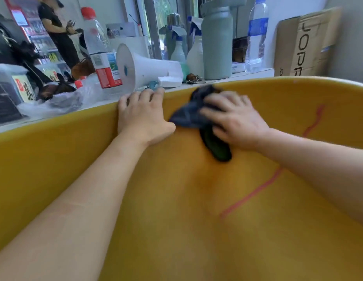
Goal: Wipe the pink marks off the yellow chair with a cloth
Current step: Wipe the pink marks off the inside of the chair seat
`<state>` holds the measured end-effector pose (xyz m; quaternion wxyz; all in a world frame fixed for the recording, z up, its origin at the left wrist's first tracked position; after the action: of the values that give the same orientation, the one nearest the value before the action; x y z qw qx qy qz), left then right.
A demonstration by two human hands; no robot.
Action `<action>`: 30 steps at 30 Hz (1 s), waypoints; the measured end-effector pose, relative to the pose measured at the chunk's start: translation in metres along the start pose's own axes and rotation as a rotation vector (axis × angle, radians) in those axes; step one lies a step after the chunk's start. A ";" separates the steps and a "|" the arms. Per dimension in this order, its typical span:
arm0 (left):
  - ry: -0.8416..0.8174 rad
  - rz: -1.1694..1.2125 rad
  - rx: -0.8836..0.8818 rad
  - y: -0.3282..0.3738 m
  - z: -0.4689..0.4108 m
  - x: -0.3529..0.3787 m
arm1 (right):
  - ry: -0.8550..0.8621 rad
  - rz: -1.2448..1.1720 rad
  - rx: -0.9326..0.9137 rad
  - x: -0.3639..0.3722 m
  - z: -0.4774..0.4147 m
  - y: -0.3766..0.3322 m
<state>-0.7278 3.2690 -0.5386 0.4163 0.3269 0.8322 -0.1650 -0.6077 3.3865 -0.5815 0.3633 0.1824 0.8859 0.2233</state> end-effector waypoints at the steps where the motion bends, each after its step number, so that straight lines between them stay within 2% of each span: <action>1: -0.007 0.005 -0.004 -0.001 0.000 0.000 | 0.051 -0.046 0.240 0.000 0.004 0.012; 2: -0.007 0.004 -0.009 0.000 0.000 0.000 | 0.108 -0.123 0.460 0.004 0.016 0.001; 3: 0.000 -0.001 -0.014 0.000 0.001 0.000 | 0.131 -0.211 0.572 0.012 0.030 -0.033; 4: 0.006 -0.009 -0.017 0.002 0.003 0.000 | 0.112 -0.297 0.581 0.018 0.044 -0.079; 5: 0.009 -0.015 -0.017 0.003 0.003 0.001 | 0.045 -0.377 0.470 0.022 0.055 -0.131; 7: 0.015 -0.018 -0.025 0.004 0.002 -0.001 | -0.112 -0.485 0.125 0.015 0.077 -0.210; 9: 0.012 -0.033 -0.027 0.003 0.002 -0.003 | -0.212 -0.488 -0.222 0.012 0.080 -0.208; 10: 0.003 -0.043 -0.023 0.003 0.003 -0.002 | -0.212 -0.381 -0.350 0.015 0.073 -0.184; 11: -0.002 -0.047 -0.017 0.003 0.003 -0.001 | -0.189 -0.246 -0.388 0.018 0.063 -0.146; 12: 0.002 -0.047 -0.009 0.004 0.003 0.000 | -0.149 -0.136 -0.299 0.018 0.050 -0.096; 14: 0.000 -0.048 -0.003 0.003 0.001 0.003 | -0.066 -0.076 0.147 0.012 0.043 -0.019; 15: -0.004 -0.047 -0.005 0.003 0.002 0.003 | -0.030 -0.112 0.364 0.010 0.055 -0.012; 16: 0.003 -0.043 -0.010 0.004 0.002 0.003 | -0.023 -0.174 0.501 0.011 0.068 -0.029; 17: 0.016 -0.044 -0.014 0.005 0.003 0.003 | -0.045 -0.233 0.508 0.016 0.081 -0.067; 18: 0.027 -0.048 -0.012 0.007 0.003 0.003 | -0.092 -0.307 0.426 0.015 0.091 -0.113; 20: 0.037 -0.050 -0.012 0.007 0.004 0.002 | -0.258 -0.475 0.097 0.014 0.109 -0.191; 22: 0.048 -0.055 -0.010 0.006 0.006 0.001 | -0.370 -0.502 -0.205 0.009 0.109 -0.184; 23: 0.048 -0.057 -0.007 0.007 0.006 0.000 | -0.347 -0.399 -0.281 0.012 0.101 -0.156; 24: 0.044 -0.060 -0.007 0.007 0.006 0.001 | -0.313 -0.283 -0.229 0.012 0.089 -0.114; 26: 0.053 -0.076 -0.008 0.005 0.006 0.004 | -0.173 -0.123 0.186 0.005 0.077 -0.023; 28: 0.056 -0.095 -0.001 0.005 0.006 0.006 | -0.126 -0.210 0.536 0.007 0.094 -0.022; 29: 0.061 -0.096 0.000 0.006 0.007 0.006 | -0.137 -0.283 0.536 0.011 0.101 -0.056; 30: 0.067 -0.095 -0.002 0.008 0.007 0.005 | -0.176 -0.343 0.426 0.011 0.107 -0.100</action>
<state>-0.7209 3.2728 -0.5465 0.3803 0.2919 0.8604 -0.1730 -0.5539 3.3366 -0.7089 0.4247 0.1207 0.8959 -0.0494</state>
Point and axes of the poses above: each hand's wrist, its own z-axis away from the middle knuckle, its own x-axis out of the palm, y = z × x, the point moved 9 cm from there along -z, towards the middle knuckle, and after that the axes turned 11 degrees about -x, right-handed, at the moved point
